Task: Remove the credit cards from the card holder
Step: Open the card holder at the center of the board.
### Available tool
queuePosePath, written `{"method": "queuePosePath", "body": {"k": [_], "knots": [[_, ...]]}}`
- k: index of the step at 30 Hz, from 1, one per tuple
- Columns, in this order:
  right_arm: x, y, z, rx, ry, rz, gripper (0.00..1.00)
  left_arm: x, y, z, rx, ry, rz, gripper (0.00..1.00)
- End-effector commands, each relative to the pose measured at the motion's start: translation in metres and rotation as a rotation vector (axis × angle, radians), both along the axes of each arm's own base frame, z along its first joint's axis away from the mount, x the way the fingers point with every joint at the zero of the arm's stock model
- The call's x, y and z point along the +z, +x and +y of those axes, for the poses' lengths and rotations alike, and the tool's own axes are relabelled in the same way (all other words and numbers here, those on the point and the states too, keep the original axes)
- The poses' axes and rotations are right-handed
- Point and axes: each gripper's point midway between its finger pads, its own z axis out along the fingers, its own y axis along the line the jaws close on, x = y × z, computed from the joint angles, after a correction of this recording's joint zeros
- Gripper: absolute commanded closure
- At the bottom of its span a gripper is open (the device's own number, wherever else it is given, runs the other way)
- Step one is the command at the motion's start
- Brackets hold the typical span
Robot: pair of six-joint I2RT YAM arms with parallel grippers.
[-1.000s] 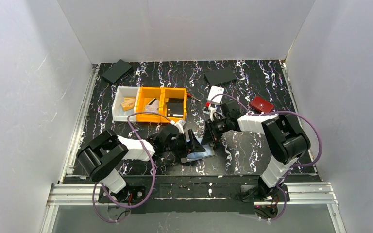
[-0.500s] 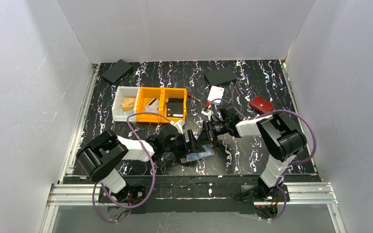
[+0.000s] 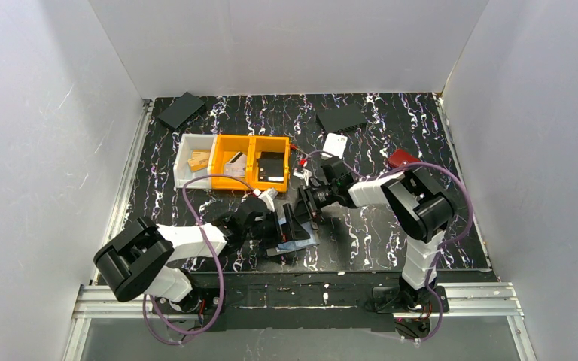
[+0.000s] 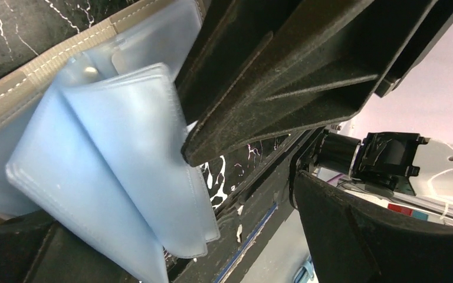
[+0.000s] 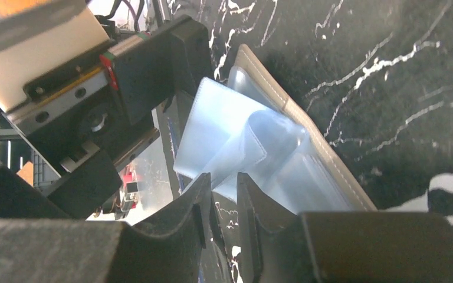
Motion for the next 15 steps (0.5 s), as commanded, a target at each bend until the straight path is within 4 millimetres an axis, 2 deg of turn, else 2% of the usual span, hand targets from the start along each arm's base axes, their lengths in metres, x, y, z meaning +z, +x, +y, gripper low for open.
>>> {"method": "queuePosePath", "body": {"k": [1, 7, 8, 12, 15], "knots": [[0.011, 0.006, 0.014, 0.049, 0.034, -0.024, 0.68, -0.039, -0.014, 0.033, -0.032, 0.201, 0.049, 0.02], [0.016, 0.001, 0.035, 0.107, 0.040, 0.006, 0.66, -0.038, -0.009, 0.031, -0.066, 0.214, 0.006, 0.02], [0.016, 0.000, 0.037, 0.117, 0.042, 0.009, 0.66, -0.040, -0.010, 0.033, -0.064, 0.224, 0.007, 0.05], [0.011, -0.008, 0.038, 0.143, 0.038, 0.036, 0.66, -0.051, -0.012, 0.043, -0.043, 0.271, 0.026, 0.29], [0.014, -0.013, 0.036, 0.159, 0.052, 0.036, 0.66, -0.056, -0.013, 0.050, -0.024, 0.299, 0.036, 0.38]]}}
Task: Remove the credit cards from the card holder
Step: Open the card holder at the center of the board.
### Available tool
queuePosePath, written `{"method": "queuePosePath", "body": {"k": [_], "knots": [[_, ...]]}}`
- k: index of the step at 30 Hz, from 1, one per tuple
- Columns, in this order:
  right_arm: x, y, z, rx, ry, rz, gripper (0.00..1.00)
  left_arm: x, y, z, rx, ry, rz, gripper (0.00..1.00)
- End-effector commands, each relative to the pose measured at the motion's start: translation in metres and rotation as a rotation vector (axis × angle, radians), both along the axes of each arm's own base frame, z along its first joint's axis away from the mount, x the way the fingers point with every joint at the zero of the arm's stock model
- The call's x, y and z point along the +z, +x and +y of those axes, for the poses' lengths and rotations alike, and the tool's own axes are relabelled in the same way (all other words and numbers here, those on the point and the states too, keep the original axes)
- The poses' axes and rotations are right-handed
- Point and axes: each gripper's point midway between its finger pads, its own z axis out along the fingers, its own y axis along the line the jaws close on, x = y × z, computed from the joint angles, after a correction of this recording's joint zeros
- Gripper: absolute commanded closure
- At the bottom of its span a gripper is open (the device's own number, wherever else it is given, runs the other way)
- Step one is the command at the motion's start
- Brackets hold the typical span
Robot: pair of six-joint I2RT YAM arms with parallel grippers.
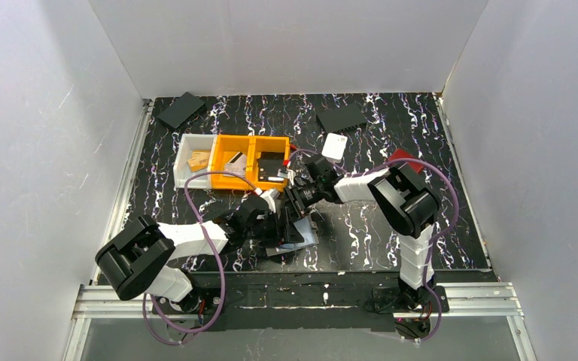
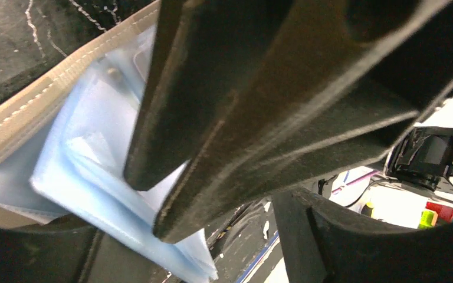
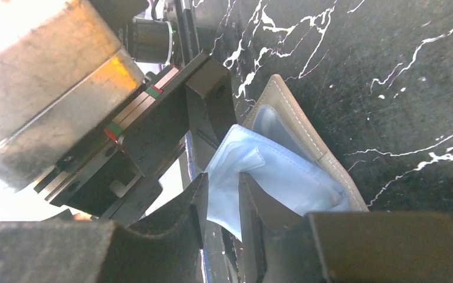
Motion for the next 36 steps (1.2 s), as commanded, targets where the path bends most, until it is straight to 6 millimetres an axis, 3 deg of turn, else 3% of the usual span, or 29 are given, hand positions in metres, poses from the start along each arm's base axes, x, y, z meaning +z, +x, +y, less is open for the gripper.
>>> {"method": "queuePosePath", "body": {"k": [1, 5, 10, 16, 18, 19, 20, 25, 27, 28, 33, 36], "knots": [[0.006, -0.008, -0.001, 0.042, 0.025, 0.011, 0.66, -0.046, -0.012, 0.044, 0.051, 0.221, 0.063, 0.43], [0.017, -0.004, -0.004, 0.055, 0.041, -0.039, 0.64, -0.048, -0.012, 0.052, 0.077, 0.252, 0.067, 0.65], [0.035, 0.026, -0.026, -0.008, 0.043, -0.160, 0.60, -0.051, -0.014, 0.060, 0.097, 0.283, 0.080, 0.75], [-0.011, 0.018, -0.057, 0.011, -0.173, -0.359, 0.60, -0.051, -0.015, 0.060, 0.096, 0.282, 0.087, 0.75], [-0.027, 0.006, -0.064, 0.051, -0.216, -0.370, 0.62, -0.050, -0.016, 0.060, 0.095, 0.279, 0.087, 0.75], [-0.034, 0.005, -0.067, 0.070, -0.253, -0.407, 0.62, -0.049, -0.015, 0.060, 0.101, 0.277, 0.090, 0.71], [-0.042, 0.007, -0.071, 0.085, -0.315, -0.467, 0.62, -0.047, -0.016, 0.069, 0.144, 0.309, 0.099, 0.58], [-0.048, 0.017, -0.076, 0.082, -0.396, -0.578, 0.62, -0.041, -0.025, 0.121, 0.284, 0.482, 0.120, 0.44], [-0.038, 0.013, -0.072, 0.096, -0.356, -0.582, 0.61, -0.043, -0.032, 0.144, 0.322, 0.588, 0.145, 0.44], [-0.021, 0.010, -0.069, 0.104, -0.310, -0.601, 0.60, -0.026, -0.029, 0.153, 0.324, 0.612, 0.098, 0.44], [0.008, 0.007, -0.073, 0.049, -0.214, -0.635, 0.53, 0.051, -0.010, 0.103, 0.199, 0.236, -0.163, 0.22], [0.009, 0.007, -0.075, 0.034, -0.203, -0.614, 0.52, 0.077, -0.010, 0.078, 0.137, 0.081, -0.209, 0.04]]}}
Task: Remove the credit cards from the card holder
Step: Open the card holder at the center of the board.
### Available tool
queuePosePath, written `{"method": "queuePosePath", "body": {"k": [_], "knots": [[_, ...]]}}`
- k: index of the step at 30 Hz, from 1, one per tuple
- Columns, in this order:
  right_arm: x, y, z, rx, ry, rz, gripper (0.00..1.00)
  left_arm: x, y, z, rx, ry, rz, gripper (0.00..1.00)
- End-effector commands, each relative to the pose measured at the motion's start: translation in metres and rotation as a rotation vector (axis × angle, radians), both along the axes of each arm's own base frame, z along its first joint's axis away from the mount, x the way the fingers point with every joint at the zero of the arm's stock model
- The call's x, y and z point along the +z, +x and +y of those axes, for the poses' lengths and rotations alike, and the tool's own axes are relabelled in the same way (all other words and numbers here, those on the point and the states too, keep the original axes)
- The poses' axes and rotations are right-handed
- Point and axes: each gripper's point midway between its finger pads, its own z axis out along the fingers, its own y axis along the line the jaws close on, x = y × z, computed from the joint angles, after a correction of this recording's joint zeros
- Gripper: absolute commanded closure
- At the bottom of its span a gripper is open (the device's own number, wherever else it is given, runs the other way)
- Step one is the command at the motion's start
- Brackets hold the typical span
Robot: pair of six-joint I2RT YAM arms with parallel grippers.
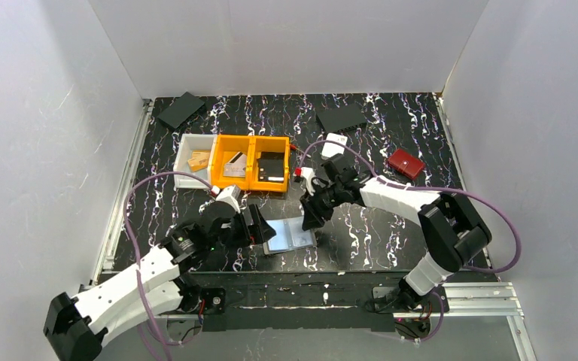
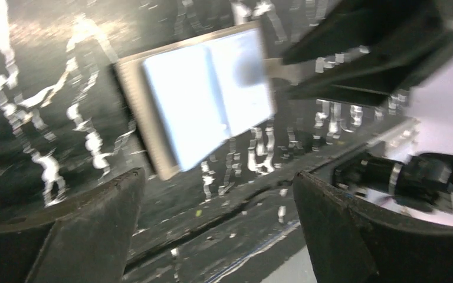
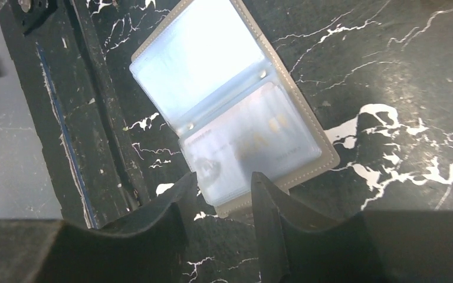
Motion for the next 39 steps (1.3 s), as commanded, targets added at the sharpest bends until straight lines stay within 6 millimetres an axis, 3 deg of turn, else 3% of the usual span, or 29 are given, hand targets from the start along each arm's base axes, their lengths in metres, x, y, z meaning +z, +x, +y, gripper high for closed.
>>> {"method": "queuePosePath", "body": {"k": [1, 5, 10, 13, 15, 17, 23, 27, 32, 36, 39], "knots": [[0.013, 0.005, 0.000, -0.016, 0.057, -0.006, 0.52, 0.032, -0.002, -0.029, -0.141, -0.145, -0.083, 0.02], [0.009, 0.011, -0.004, -0.087, 0.086, 0.090, 0.53, 0.026, -0.002, -0.061, -0.213, -0.228, -0.009, 0.02], [0.002, 0.019, -0.011, -0.169, 0.098, 0.143, 0.56, 0.005, 0.008, -0.077, -0.206, -0.236, 0.038, 0.04], [-0.004, 0.018, -0.010, -0.176, 0.092, 0.185, 0.58, 0.003, 0.012, -0.086, -0.223, -0.249, 0.048, 0.23], [-0.008, 0.016, -0.009, -0.177, 0.088, 0.211, 0.60, 0.000, 0.015, -0.091, -0.225, -0.254, 0.056, 0.43], [-0.009, 0.018, -0.009, -0.177, 0.083, 0.210, 0.62, -0.005, 0.016, -0.092, -0.221, -0.249, 0.067, 0.52], [0.005, 0.032, -0.014, -0.187, 0.103, 0.126, 0.60, -0.034, 0.017, -0.088, -0.196, -0.183, 0.114, 0.53], [0.030, 0.044, -0.022, -0.176, 0.145, 0.017, 0.54, -0.048, 0.019, -0.088, -0.195, -0.149, 0.138, 0.53], [0.056, 0.021, -0.015, -0.099, 0.296, 0.066, 0.51, -0.057, 0.020, -0.090, -0.198, -0.134, 0.158, 0.57], [0.049, 0.012, -0.007, -0.076, 0.295, 0.120, 0.55, -0.065, 0.020, -0.088, -0.183, -0.126, 0.173, 0.62], [0.037, 0.010, -0.005, -0.086, 0.250, 0.136, 0.66, -0.069, 0.018, -0.086, -0.168, -0.124, 0.182, 0.65]]}}
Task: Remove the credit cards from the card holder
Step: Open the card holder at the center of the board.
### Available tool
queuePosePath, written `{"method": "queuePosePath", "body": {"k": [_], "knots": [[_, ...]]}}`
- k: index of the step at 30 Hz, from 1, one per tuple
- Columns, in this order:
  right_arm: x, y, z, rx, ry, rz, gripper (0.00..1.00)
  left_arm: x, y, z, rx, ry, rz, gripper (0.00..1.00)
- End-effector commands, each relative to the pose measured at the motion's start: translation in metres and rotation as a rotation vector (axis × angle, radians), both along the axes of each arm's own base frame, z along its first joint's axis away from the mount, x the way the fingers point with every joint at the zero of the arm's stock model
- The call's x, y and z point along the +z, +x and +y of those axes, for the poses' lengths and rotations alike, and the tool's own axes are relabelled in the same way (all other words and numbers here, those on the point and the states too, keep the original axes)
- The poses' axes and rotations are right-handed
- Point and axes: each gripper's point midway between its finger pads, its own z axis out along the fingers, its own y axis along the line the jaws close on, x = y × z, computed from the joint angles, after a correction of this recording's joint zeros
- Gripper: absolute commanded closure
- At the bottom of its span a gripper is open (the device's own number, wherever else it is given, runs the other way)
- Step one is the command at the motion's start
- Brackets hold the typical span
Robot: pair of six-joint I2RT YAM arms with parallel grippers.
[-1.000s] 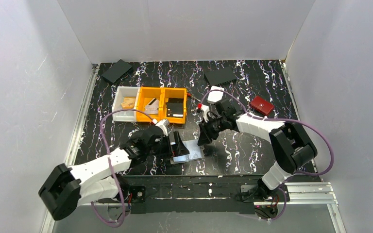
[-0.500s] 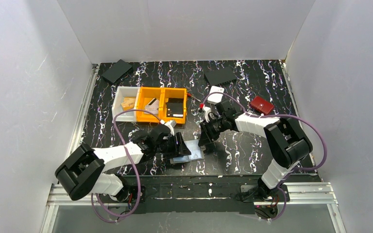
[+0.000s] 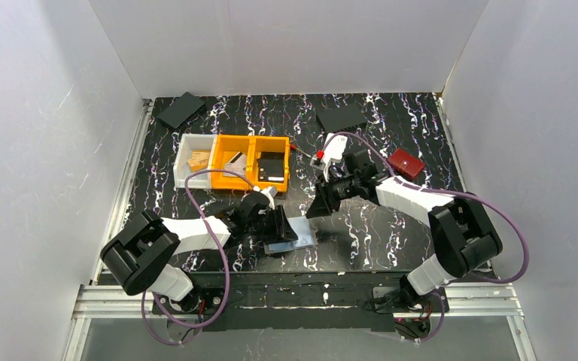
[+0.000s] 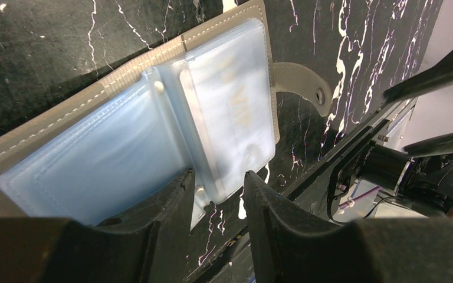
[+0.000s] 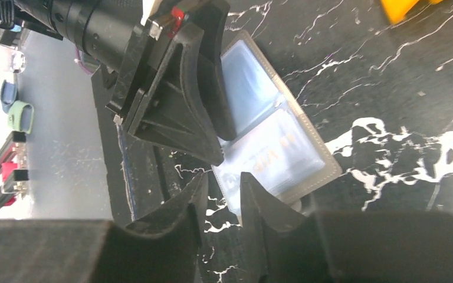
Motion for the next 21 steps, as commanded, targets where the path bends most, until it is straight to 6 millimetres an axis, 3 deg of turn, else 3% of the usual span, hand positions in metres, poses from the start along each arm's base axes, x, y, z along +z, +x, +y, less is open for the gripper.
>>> {"method": "queuePosePath", "body": {"k": [1, 8, 13, 17, 21], "knots": [[-0.013, -0.010, 0.006, 0.026, -0.023, 0.043, 0.70, -0.012, -0.001, 0.008, 0.027, 0.039, 0.014, 0.66], [-0.039, -0.018, 0.009, 0.043, -0.129, 0.035, 0.76, -0.019, -0.003, 0.017, 0.080, 0.053, 0.037, 0.66], [-0.060, -0.009, 0.006, 0.010, -0.222, 0.024, 0.76, -0.019, -0.002, 0.016, 0.098, 0.045, 0.044, 0.67], [-0.066, -0.003, 0.002, -0.018, -0.263, 0.002, 0.74, -0.023, -0.003, 0.016, 0.098, 0.046, 0.055, 0.67], [-0.071, -0.005, 0.002, -0.012, -0.267, 0.027, 0.66, -0.027, -0.006, 0.016, 0.095, 0.046, 0.068, 0.67]]}}
